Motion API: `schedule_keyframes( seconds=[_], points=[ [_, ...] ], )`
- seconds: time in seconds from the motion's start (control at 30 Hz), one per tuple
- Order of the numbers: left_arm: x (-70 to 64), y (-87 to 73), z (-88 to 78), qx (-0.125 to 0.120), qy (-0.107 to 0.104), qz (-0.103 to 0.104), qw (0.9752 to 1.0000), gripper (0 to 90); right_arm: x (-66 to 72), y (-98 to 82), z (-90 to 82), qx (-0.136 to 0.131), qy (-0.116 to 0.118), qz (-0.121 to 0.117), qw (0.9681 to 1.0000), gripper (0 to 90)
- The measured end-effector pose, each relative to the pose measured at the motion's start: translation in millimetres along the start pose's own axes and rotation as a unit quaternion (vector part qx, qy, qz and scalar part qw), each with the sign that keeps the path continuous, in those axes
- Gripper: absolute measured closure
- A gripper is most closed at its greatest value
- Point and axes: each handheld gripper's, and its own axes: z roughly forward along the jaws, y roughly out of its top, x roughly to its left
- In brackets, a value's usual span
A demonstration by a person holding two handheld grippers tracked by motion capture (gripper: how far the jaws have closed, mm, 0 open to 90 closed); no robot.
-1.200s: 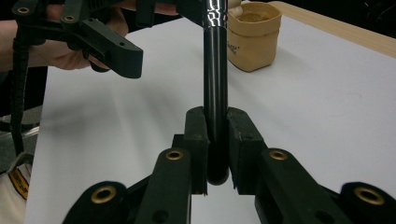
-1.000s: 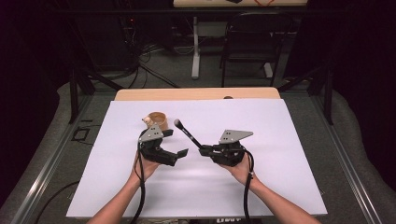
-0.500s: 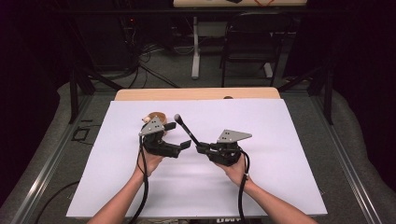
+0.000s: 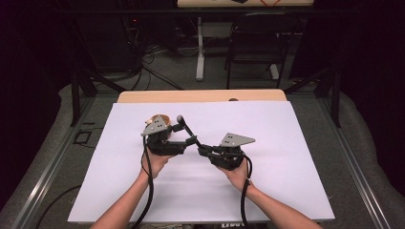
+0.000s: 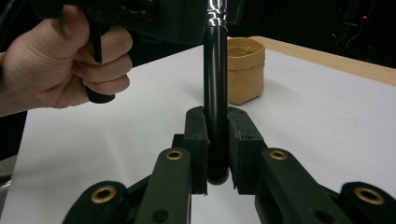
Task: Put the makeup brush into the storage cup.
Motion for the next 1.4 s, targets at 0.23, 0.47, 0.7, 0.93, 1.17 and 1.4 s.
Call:
schedule_keyframes(
  seconds=[0.23, 0.47, 0.7, 0.93, 1.17, 1.4],
  points=[
    [-0.6, -1.0, 0.6, -0.007, -0.008, -0.001, 0.9999, 51.8, 0.3, -2.2, 4.8, 0.011, 0.003, 0.003, 0.9999, 79.2],
    [2.3, -2.7, -2.0, -0.023, -0.025, -0.017, 0.9993, 63.8, 0.5, -2.6, 7.6, 0.020, 0.010, 0.002, 0.9998, 78.9],
    [-1.9, -0.7, -1.6, -0.026, -0.055, -0.008, 0.9981, 72.3, -1.3, -2.7, 10.1, 0.034, 0.007, 0.003, 0.9994, 71.9],
    [-4.7, 1.5, -3.1, -0.019, -0.061, 0.004, 0.9980, 76.8, -5.3, 2.8, 7.0, 0.049, -0.010, 0.001, 0.9987, 34.0],
    [-6.7, 3.6, -6.0, -0.011, -0.050, 0.013, 0.9986, 76.9, -4.0, 2.6, 5.4, 0.064, -0.031, -0.015, 0.9974, 17.9],
    [-6.8, 4.7, -8.8, -0.002, -0.044, 0.022, 0.9988, 77.0, -3.6, 4.0, -3.9, 0.068, -0.032, -0.042, 0.9963, 11.4]
  ],
)
